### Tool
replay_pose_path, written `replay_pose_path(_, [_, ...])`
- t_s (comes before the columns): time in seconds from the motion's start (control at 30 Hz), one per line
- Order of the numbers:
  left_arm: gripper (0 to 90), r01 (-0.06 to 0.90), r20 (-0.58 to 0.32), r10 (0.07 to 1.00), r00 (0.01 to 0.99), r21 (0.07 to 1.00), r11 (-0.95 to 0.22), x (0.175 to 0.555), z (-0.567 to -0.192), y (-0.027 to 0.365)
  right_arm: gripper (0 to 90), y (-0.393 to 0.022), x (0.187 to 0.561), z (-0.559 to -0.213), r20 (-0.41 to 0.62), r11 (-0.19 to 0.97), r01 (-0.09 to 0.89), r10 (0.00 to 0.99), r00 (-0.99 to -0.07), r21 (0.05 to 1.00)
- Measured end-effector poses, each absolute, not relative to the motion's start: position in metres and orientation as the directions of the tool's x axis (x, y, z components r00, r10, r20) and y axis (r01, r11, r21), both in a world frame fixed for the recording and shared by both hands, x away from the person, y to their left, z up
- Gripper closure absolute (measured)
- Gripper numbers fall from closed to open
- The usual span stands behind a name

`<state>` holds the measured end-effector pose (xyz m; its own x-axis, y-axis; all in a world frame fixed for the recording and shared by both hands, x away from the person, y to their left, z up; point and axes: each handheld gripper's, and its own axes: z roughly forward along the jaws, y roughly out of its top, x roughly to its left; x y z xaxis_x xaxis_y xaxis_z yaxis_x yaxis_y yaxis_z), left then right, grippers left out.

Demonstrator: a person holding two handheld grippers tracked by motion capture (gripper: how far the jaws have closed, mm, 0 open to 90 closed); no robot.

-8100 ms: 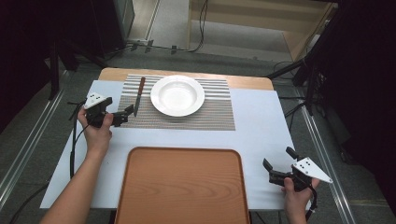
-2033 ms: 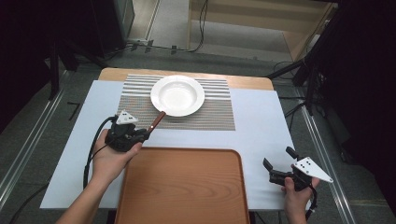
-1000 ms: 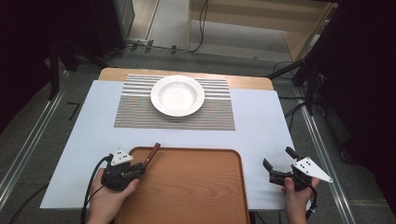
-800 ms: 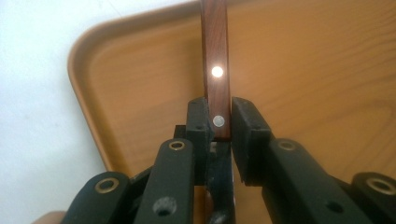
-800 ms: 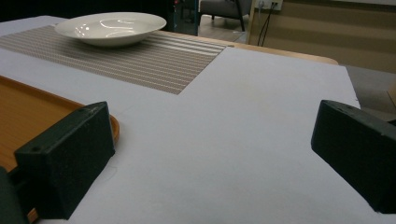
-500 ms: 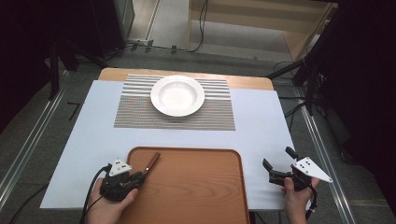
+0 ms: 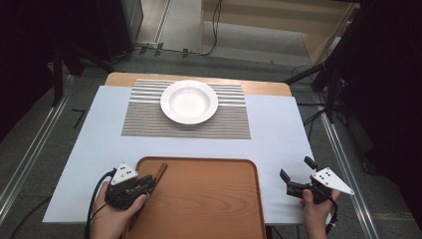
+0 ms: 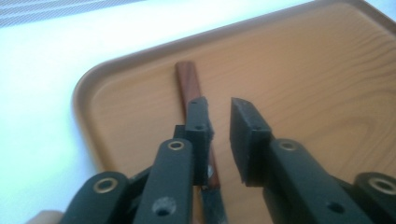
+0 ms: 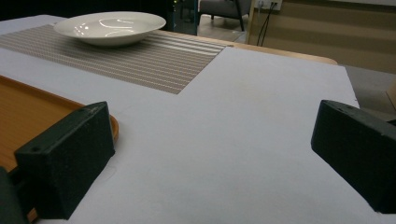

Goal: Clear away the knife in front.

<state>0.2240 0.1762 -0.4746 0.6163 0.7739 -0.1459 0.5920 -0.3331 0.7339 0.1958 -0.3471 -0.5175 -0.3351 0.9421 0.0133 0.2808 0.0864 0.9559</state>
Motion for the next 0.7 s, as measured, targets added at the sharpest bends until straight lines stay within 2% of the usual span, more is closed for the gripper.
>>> replay_pose_path(0.13, [88.6,0.566,-0.119,0.731,0.672,0.719,-0.403,0.230,-0.478,0.164,0.0,-0.347,0.196,-0.517,0.011,0.089,0.283,0.943,-0.334,0.955])
replay_pose_path(0.47, [89.2,0.565,-0.057,0.720,0.691,0.664,-0.490,0.231,-0.493,0.154,0.0,-0.346,0.196,-0.518,0.005,0.097,0.283,0.941,-0.338,0.954])
replay_pose_path(0.7, [89.3,0.581,-0.085,0.722,0.687,0.661,-0.475,0.232,-0.495,0.164,0.0,-0.346,0.196,-0.518,0.007,0.094,0.282,0.941,-0.338,0.955])
